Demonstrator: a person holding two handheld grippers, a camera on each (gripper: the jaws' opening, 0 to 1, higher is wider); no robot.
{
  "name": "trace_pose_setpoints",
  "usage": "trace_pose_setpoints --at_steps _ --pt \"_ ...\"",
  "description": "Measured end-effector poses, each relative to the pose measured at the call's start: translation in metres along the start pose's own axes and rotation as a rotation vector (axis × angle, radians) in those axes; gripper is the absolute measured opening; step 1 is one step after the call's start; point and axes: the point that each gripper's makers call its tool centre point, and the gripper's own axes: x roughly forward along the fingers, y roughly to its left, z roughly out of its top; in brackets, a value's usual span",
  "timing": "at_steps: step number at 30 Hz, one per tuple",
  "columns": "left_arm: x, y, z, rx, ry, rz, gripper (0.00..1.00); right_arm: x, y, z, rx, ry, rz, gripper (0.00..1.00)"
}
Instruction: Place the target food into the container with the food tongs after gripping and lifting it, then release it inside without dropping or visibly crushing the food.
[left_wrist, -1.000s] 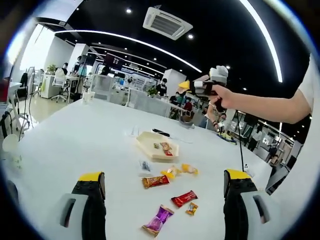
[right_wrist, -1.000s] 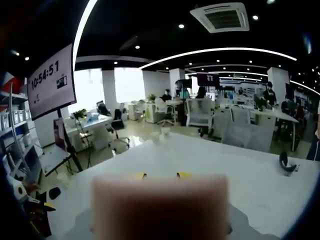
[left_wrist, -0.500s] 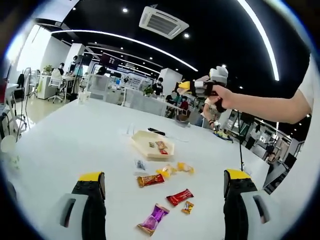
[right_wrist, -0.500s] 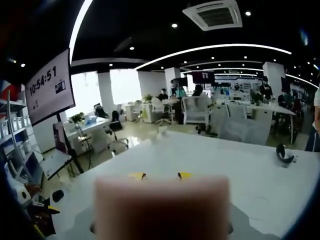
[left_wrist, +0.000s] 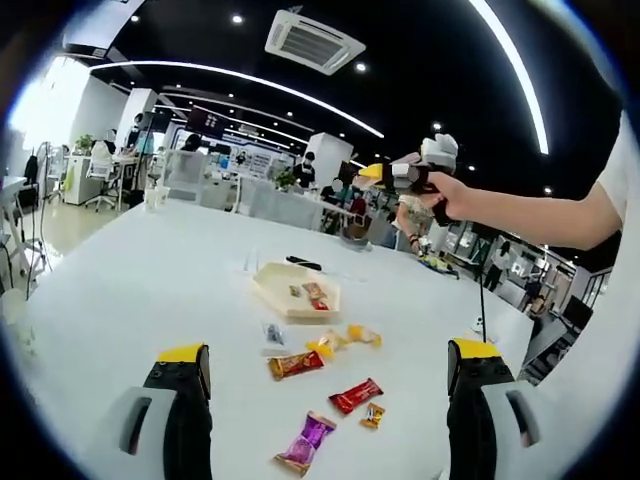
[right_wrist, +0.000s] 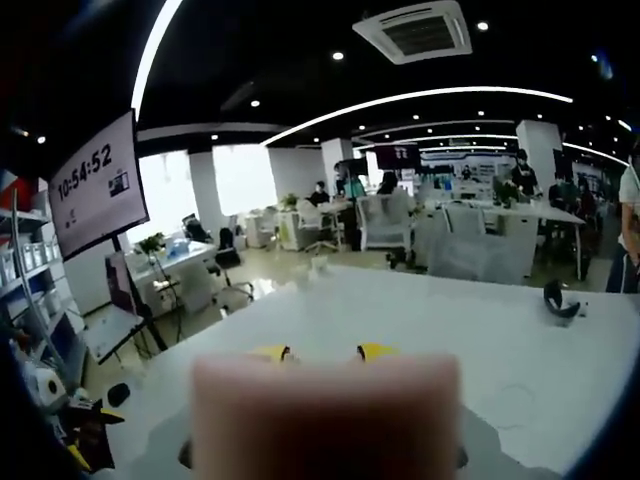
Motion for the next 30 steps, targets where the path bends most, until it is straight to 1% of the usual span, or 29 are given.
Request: trace_pose_setpoints --at_steps 4,5,6,7,9,11,15,17,20,22,24,27,29,30 --pt "0.002 0.002 -0.002 0.0 0.007 -0.004 0.99 -0.008 -0.004 -0.009 0.019 -0.004 -0.008 0.26" --pt "0.002 0.003 -0.004 0.013 0.021 -0.001 0.99 -0.01 -0.005 -0.013 0.032 -0.002 -0.011 0.26" --pt "0.002 0.004 -0.008 0.058 0.052 -0.001 0.99 -0.012 -0.006 -0.015 0.039 -0.001 -0.014 0.26" --pt "0.002 0.003 -0.009 0.075 0.064 -0.002 0.99 -0.015 -0.006 -0.02 0.042 0.009 -0.015 0.26" --pt "0.002 0.0 -0.006 0.069 0.058 -0.007 0.99 -0.016 -0.005 -0.023 0.039 0.017 -0.014 0.26" --pt "0.001 0.0 -0.004 0.054 0.049 -0.004 0.99 -0.019 -0.008 -0.03 0.038 0.022 -0.015 0.26" --pt "0.003 0.0 -0.004 0.026 0.04 -0.003 0.99 -0.027 -0.01 -0.033 0.054 0.014 -0.02 0.26" --pt "0.005 -0.003 -0.005 0.043 0.048 -0.014 0.99 -0.034 -0.012 -0.034 0.076 0.006 -0.027 0.26" --pt "0.004 -0.004 -0.003 0.054 0.042 -0.016 0.99 -0.04 -0.01 -0.037 0.078 0.005 -0.025 0.26" --pt "0.003 -0.002 -0.004 0.043 0.038 -0.009 0.99 -0.044 -0.008 -0.039 0.075 0.004 -0.026 0.26" --pt "0.002 -0.001 -0.006 0.031 0.037 -0.006 0.99 -0.048 -0.01 -0.042 0.08 0.001 -0.027 0.26" --pt "0.002 0.0 -0.009 0.04 0.053 0.002 0.99 -0.05 -0.011 -0.05 0.091 0.007 -0.03 0.26" --pt "0.0 -0.001 -0.006 0.043 0.048 0.004 0.99 -0.051 -0.011 -0.054 0.097 0.014 -0.032 0.26" --pt "-0.001 -0.001 -0.002 0.037 0.032 0.007 0.99 -0.052 -0.01 -0.055 0.097 0.016 -0.033 0.26"
